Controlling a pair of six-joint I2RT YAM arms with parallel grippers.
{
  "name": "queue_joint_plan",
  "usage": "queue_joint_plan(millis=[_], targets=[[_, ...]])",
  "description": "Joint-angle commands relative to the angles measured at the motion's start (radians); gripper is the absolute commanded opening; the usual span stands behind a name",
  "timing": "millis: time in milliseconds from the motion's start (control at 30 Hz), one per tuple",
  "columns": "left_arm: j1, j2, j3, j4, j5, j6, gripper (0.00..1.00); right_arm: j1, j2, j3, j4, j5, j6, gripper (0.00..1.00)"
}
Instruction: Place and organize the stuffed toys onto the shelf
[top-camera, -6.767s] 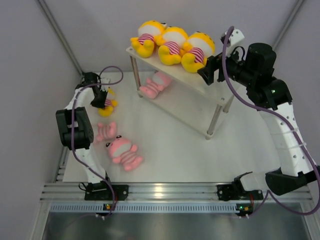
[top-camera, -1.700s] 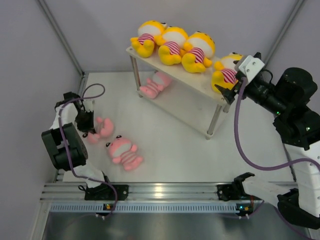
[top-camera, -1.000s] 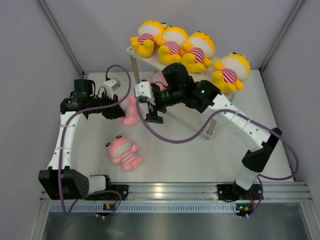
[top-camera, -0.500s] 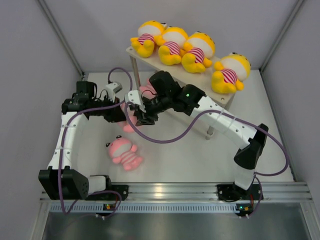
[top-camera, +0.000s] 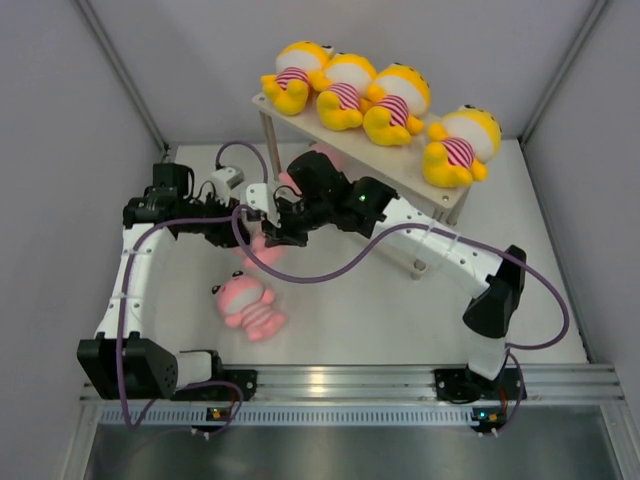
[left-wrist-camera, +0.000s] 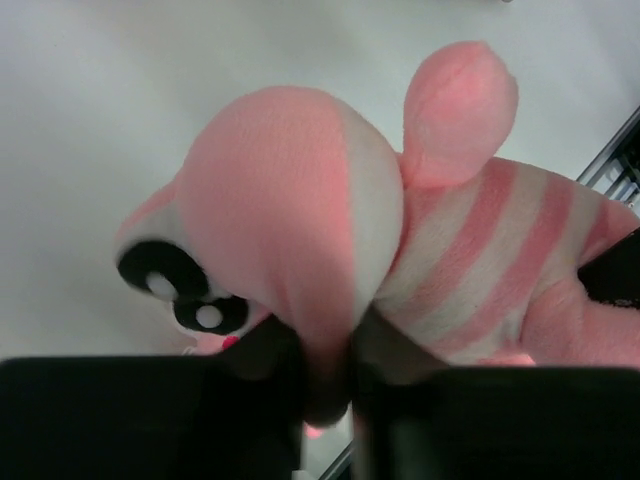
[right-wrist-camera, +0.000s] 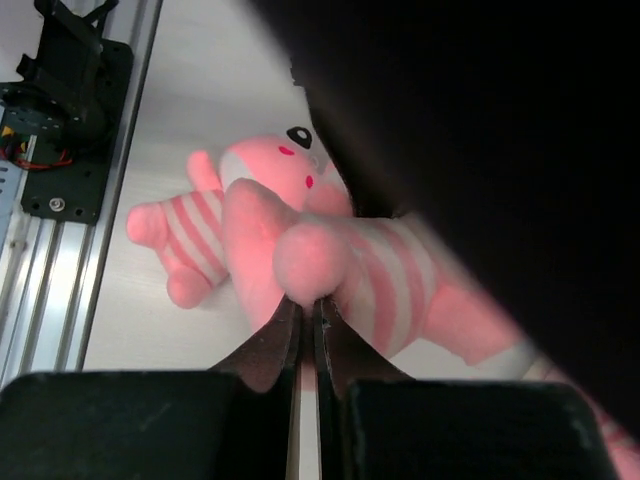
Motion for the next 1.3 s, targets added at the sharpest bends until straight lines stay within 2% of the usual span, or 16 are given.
queue_joint_plan(millis=[0,33,167,333,400,567,800,833,900,933,1067,1167,1267], targets=[[-0.006,-0.023,0.023,0.005,0.021,0.0,0.33,0.02,0.017,-0.012,0.057,0.125,0.092,0.0],[-0.006,-0.017,0.023,0.007,-0.08,-0.006,0.59,0.019,0.009,-0.044,0.066,0.148,0.109,0.0],[-0.002,0.067,0.035,0.008,-0.347,-0.068,0.73,0.019,-0.118,-0.236,0.237,0.26,0.195,0.0],[0.058,0.118,0.046,0.021,-0.348,-0.09,0.73,0.02,-0.256,-0.449,0.365,0.409,0.329,0.0],[0.083,0.122,0.046,0.03,-0.364,-0.092,0.73,0.019,-0.325,-0.524,0.425,0.53,0.366,0.0],[0.09,0.142,0.045,0.041,-0.426,-0.095,0.73,0.017,-0.416,-0.603,0.528,0.733,0.387,0.0],[0.09,0.13,0.029,0.041,-0.427,-0.082,0.72,0.019,-0.471,-0.608,0.695,0.883,0.327,0.0],[0.09,0.129,0.028,0.041,-0.427,-0.079,0.72,0.019,-0.48,-0.621,0.775,0.912,0.324,0.0],[0.09,0.125,0.025,0.041,-0.423,-0.076,0.72,0.019,-0.485,-0.698,0.854,0.975,0.306,0.0],[0.09,0.125,0.023,0.041,-0.421,-0.076,0.72,0.017,-0.483,-0.735,0.961,0.989,0.282,0.0],[0.09,0.128,0.02,0.041,-0.407,-0.07,0.73,0.019,-0.422,-0.932,1.191,1.104,0.217,0.0],[0.09,0.124,0.017,0.041,-0.41,-0.066,0.72,0.014,-0.351,-1.0,1.276,1.161,0.197,0.0],[0.09,0.11,0.003,0.041,-0.407,-0.056,0.72,-0.012,-0.301,-1.04,1.286,1.166,0.254,0.0]])
